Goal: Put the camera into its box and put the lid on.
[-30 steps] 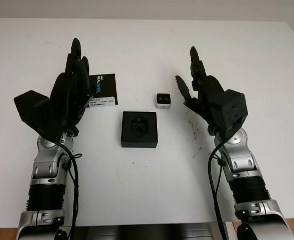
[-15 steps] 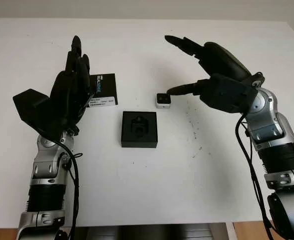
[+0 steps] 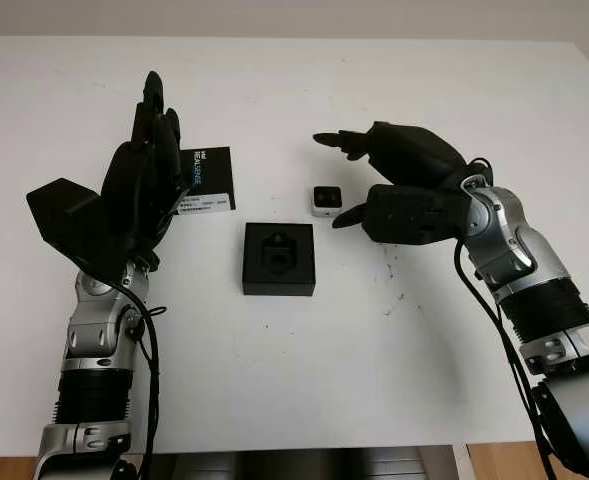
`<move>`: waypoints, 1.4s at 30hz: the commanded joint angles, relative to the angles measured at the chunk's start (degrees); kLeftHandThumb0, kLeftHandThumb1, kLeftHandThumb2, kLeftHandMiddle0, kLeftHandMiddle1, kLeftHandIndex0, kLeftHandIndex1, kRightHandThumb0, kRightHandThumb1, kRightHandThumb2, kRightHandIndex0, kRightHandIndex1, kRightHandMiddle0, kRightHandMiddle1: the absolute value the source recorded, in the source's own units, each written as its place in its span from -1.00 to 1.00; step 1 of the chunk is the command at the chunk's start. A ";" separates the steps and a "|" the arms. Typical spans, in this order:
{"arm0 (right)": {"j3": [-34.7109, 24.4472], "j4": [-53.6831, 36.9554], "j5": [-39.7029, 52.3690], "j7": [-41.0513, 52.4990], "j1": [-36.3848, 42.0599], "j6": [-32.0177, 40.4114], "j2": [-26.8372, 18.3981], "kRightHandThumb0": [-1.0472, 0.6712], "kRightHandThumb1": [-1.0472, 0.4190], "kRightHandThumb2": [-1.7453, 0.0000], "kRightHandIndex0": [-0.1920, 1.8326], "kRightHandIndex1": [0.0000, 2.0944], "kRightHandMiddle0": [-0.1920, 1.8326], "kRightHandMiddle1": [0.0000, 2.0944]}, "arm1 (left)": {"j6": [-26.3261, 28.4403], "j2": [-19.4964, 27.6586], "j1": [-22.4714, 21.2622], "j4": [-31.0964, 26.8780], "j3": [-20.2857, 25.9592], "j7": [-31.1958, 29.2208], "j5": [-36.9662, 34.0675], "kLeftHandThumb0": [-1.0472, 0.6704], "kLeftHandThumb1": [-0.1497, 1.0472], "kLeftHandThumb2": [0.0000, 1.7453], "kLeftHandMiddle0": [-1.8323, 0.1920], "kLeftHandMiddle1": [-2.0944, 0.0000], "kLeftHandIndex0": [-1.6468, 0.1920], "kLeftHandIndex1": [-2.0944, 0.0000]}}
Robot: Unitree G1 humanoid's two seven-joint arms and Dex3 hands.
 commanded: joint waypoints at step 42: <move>6.92 10.18 -9.89 -13.86 -3.44 -10.28 -0.87 -0.61 -0.79 0.94 -0.74 0.06 -0.43 -0.64 | -1.20 -0.26 1.01 -0.66 -0.55 1.19 1.77 -0.75 1.00 -0.15 1.00 1.00 1.00 1.00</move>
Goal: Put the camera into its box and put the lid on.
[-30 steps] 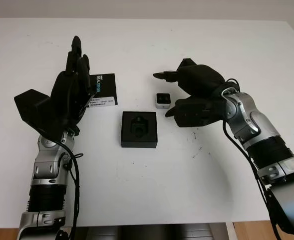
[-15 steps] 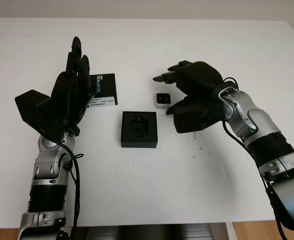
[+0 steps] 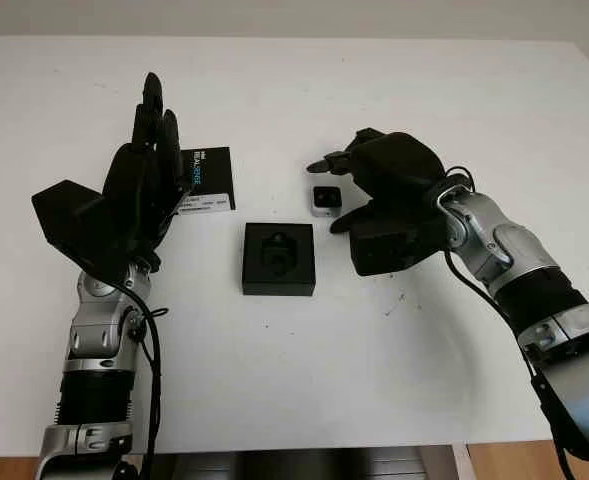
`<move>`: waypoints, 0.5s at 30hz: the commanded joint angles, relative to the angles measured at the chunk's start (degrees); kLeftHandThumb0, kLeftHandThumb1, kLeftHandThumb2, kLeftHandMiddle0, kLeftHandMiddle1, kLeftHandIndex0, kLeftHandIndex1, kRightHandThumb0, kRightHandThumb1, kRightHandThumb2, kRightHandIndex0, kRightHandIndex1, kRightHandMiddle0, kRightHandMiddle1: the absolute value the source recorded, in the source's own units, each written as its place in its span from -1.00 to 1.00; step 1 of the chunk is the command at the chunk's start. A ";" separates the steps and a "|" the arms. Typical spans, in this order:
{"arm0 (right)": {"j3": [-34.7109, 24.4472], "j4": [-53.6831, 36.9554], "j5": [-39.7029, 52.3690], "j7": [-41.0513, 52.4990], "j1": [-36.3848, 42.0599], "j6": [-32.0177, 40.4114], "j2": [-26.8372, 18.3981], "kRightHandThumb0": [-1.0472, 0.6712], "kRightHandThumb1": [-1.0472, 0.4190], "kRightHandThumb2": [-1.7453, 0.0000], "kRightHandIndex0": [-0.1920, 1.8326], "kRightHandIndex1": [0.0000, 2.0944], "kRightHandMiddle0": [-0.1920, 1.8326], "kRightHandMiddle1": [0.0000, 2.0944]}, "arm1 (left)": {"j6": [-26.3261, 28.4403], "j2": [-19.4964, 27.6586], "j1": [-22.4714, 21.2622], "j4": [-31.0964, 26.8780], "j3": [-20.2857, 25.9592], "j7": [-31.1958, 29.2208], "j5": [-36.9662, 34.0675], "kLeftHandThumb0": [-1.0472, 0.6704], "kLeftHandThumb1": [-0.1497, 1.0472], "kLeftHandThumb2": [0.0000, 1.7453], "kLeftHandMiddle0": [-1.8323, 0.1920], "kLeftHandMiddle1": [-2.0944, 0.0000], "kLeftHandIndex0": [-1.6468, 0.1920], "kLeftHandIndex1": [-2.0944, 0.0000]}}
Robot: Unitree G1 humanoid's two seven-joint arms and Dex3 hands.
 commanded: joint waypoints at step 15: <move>0.11 2.23 1.62 -1.15 0.64 -0.30 1.60 -0.53 -0.82 0.94 -0.90 0.55 -0.53 -0.27 | -0.71 -0.06 0.61 -0.56 -0.05 0.41 1.06 -0.75 1.00 -0.21 1.00 1.00 1.00 1.00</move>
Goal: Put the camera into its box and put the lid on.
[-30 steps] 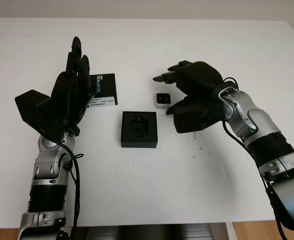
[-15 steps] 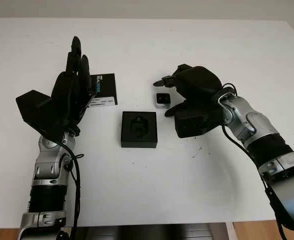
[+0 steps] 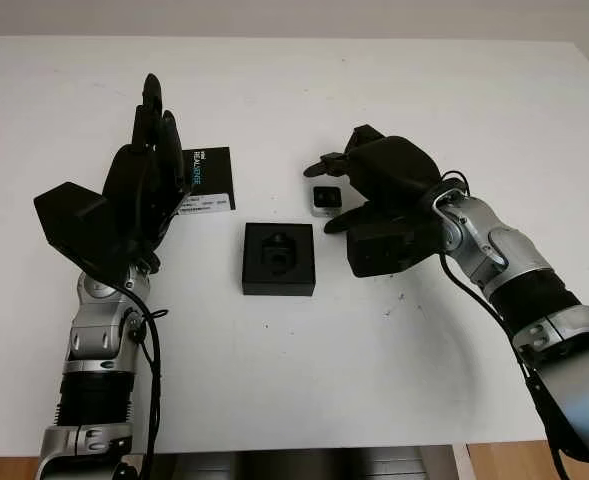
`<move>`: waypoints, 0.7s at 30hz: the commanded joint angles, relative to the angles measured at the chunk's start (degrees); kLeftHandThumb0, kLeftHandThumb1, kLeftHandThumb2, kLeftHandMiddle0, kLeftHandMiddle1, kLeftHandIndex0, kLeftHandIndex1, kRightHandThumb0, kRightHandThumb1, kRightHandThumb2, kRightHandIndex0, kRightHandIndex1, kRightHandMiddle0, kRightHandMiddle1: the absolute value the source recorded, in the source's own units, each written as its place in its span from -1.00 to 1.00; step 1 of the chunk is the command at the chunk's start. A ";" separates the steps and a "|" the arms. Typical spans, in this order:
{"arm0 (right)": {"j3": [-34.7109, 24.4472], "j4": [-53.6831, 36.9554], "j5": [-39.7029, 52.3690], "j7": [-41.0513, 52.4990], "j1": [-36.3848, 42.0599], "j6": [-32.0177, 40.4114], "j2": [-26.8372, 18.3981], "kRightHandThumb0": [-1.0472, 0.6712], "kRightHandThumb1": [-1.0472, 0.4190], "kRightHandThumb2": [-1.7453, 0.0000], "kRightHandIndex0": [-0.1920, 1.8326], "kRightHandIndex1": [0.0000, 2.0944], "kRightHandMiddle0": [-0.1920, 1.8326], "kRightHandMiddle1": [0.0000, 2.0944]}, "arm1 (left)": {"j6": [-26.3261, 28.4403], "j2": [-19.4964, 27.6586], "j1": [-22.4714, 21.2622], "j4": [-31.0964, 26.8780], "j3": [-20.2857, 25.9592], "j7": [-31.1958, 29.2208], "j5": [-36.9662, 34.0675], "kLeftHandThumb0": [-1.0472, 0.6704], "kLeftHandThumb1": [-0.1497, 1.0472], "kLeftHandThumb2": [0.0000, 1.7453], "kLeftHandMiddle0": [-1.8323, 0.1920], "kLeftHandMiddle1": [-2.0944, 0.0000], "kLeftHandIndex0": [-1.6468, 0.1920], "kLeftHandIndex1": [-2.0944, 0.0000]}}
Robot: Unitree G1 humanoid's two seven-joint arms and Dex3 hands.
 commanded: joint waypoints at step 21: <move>3.12 4.45 -3.55 -5.41 -0.95 -0.25 -0.45 -0.40 -0.92 0.94 -0.81 0.60 -0.69 0.40 | -0.30 0.22 0.47 -0.78 -0.18 0.26 0.40 -0.76 1.00 -0.25 1.00 1.00 1.00 1.00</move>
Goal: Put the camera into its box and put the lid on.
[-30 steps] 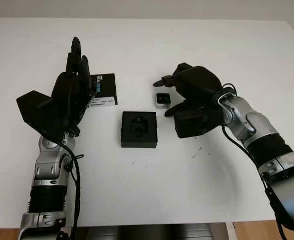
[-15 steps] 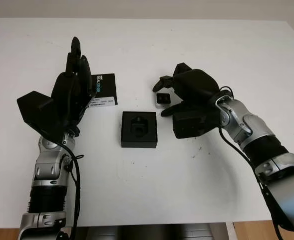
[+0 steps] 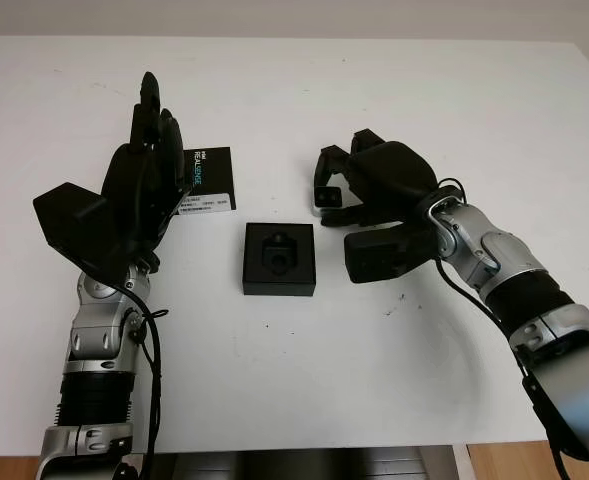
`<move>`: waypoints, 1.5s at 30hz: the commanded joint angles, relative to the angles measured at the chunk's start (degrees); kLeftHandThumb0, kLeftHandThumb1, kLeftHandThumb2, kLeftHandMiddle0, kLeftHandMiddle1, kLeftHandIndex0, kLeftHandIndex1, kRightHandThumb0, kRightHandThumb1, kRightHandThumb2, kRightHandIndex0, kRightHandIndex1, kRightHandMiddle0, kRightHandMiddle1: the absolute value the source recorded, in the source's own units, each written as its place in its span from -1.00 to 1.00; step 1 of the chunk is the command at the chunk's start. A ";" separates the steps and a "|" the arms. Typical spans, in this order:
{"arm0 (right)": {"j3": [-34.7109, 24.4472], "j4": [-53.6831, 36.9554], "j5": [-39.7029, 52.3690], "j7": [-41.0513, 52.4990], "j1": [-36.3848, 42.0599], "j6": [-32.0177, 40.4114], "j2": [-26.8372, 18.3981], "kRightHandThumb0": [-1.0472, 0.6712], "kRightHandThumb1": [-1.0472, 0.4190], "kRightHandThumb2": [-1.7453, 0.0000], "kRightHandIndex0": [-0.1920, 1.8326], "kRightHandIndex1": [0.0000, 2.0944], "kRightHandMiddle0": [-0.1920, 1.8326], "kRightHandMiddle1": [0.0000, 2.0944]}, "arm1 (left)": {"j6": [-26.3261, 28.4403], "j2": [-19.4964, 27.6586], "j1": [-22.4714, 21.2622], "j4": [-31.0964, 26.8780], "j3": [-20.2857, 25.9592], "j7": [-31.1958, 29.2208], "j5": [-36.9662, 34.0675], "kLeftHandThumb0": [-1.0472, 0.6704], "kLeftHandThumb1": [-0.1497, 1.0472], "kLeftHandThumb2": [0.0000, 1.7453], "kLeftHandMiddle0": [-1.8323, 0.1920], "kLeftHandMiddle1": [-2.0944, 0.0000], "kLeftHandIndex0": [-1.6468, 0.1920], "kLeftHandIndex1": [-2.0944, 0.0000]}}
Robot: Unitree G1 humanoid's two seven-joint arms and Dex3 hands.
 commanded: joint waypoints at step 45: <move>-15.61 -10.67 29.44 20.53 5.01 1.92 2.11 -0.22 -1.00 0.78 -0.70 -0.34 -0.55 1.00 | 1.73 -0.88 1.62 -2.68 -1.24 0.91 0.45 -0.75 1.00 -0.26 1.00 1.00 1.00 1.00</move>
